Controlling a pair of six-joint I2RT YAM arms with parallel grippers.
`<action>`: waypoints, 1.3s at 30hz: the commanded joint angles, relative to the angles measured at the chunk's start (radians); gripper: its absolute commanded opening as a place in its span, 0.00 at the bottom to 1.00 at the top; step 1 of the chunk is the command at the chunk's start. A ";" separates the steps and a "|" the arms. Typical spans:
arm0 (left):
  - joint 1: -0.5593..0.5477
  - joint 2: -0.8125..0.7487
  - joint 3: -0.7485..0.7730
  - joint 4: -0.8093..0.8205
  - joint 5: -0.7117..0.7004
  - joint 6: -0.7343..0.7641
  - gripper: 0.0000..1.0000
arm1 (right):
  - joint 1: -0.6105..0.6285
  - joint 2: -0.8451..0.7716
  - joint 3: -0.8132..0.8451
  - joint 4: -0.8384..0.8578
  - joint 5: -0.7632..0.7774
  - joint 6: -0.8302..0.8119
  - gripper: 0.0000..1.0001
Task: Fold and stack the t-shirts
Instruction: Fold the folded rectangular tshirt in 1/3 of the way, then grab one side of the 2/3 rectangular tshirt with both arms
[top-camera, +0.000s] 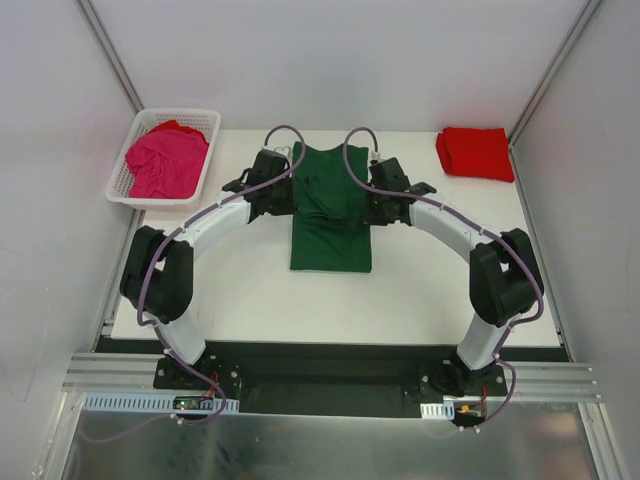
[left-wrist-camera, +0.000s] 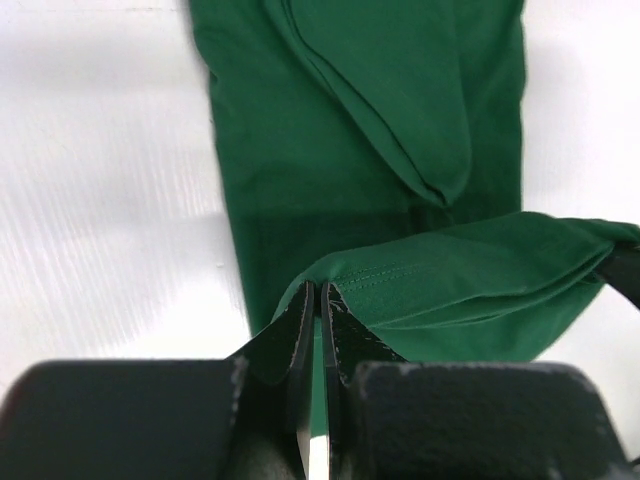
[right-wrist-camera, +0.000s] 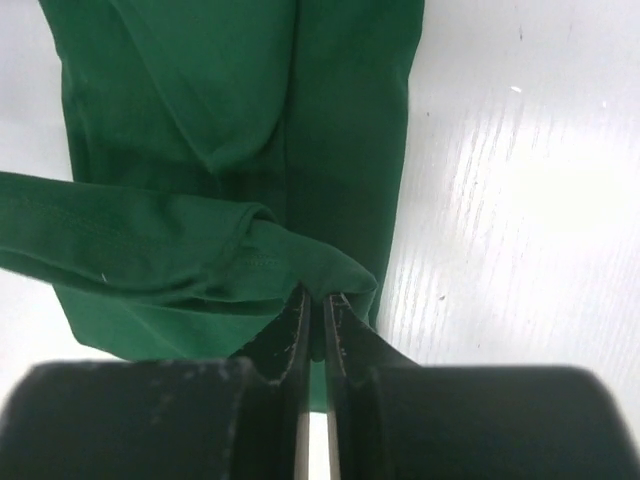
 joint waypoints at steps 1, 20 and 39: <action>0.024 0.064 0.063 0.029 0.018 0.053 0.00 | -0.048 0.050 0.060 0.049 -0.085 -0.032 0.15; 0.099 0.054 0.169 0.025 -0.067 0.167 0.94 | -0.154 -0.071 -0.035 0.063 -0.087 -0.120 0.70; -0.134 -0.350 -0.363 0.065 -0.017 -0.040 0.82 | -0.088 -0.433 -0.480 0.120 -0.234 -0.021 0.72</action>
